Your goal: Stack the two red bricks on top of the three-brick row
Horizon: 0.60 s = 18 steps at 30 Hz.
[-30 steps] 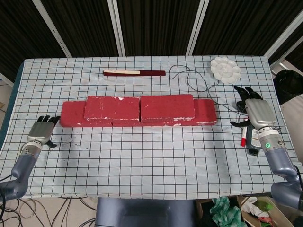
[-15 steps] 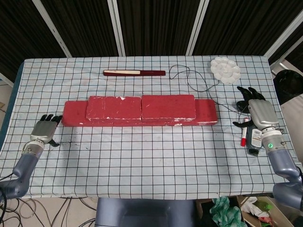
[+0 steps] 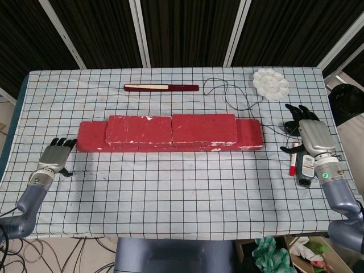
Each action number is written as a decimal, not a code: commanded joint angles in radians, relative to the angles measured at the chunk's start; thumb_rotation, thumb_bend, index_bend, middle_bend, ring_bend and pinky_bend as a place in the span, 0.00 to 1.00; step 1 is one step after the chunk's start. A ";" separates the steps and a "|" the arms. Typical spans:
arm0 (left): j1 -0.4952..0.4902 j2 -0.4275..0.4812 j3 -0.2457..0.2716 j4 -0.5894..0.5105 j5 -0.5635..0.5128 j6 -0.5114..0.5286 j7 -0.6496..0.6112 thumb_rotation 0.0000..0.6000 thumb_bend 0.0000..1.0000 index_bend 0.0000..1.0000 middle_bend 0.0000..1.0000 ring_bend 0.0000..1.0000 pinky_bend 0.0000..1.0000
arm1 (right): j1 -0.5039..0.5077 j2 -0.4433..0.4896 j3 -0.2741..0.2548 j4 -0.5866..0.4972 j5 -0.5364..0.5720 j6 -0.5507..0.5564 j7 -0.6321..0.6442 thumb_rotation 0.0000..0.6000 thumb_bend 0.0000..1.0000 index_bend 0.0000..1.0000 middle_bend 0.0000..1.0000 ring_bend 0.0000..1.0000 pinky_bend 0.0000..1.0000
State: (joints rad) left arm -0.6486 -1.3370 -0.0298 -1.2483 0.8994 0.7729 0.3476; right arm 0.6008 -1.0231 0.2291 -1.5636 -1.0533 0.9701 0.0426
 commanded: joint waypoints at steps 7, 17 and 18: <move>0.027 0.094 -0.002 -0.132 -0.033 0.093 0.058 1.00 0.00 0.02 0.10 0.00 0.03 | -0.006 0.005 0.007 -0.010 -0.010 0.009 0.002 1.00 0.00 0.01 0.09 0.00 0.11; 0.180 0.313 0.009 -0.483 0.192 0.422 -0.039 1.00 0.00 0.02 0.10 0.00 0.03 | -0.105 0.049 -0.037 -0.045 -0.115 0.137 0.021 1.00 0.00 0.00 0.09 0.00 0.11; 0.202 0.329 0.019 -0.503 0.224 0.451 -0.060 1.00 0.00 0.02 0.10 0.00 0.03 | -0.127 0.056 -0.049 -0.058 -0.140 0.161 0.032 1.00 0.00 0.00 0.09 0.00 0.11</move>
State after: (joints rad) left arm -0.5212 -1.0817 -0.0297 -1.6636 1.0194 1.1267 0.3532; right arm 0.5164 -0.9852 0.2051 -1.5951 -1.1477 1.0855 0.0509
